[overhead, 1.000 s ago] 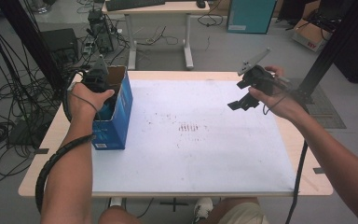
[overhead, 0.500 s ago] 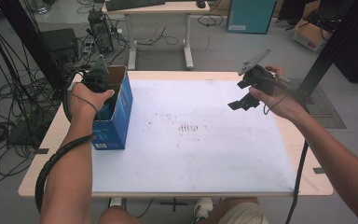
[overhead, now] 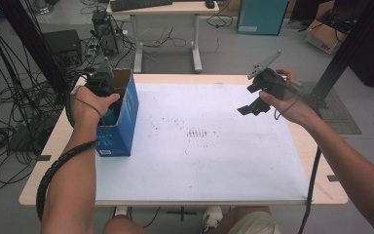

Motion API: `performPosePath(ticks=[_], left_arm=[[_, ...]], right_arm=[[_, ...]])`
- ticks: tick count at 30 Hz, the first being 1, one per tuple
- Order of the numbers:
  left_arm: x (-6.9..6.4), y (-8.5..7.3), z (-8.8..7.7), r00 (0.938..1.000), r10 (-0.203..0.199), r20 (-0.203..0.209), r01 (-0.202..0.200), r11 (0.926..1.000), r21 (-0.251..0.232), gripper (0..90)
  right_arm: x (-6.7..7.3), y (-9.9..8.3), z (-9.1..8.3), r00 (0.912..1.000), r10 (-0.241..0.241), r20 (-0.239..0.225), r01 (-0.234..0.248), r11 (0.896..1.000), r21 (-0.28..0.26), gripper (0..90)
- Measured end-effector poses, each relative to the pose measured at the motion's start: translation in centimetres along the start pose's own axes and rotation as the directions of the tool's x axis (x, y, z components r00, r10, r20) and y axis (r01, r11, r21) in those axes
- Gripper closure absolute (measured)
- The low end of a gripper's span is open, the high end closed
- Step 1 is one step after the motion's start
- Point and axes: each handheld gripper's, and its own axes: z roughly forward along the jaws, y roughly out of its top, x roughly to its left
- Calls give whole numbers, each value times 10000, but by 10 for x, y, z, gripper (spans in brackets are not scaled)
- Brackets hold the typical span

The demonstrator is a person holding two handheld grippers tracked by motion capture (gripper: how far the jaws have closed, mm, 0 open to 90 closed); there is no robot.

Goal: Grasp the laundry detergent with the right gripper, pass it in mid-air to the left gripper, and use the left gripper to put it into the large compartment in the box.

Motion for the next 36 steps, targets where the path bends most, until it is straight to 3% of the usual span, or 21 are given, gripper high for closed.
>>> performPosePath(ticks=[12,24,32,36], left_arm=[[-1,-1,-3,9997,166,-198,-166,9999,16,363],[-6,-10,-27,9962,523,-701,-530,9986,-76,315],[-10,-21,-46,9959,557,-718,-585,9976,-372,289],[-14,-28,-58,9929,835,-849,-873,9953,-417,270]], right_arm=[[-1,-1,0,10000,16,-20,-17,9999,-116,73],[-2,1,-2,9999,130,61,-129,9997,-184,73],[-2,2,-5,9996,259,150,-257,9996,-149,73],[-3,2,-5,9996,227,146,-224,9996,-163,73]])
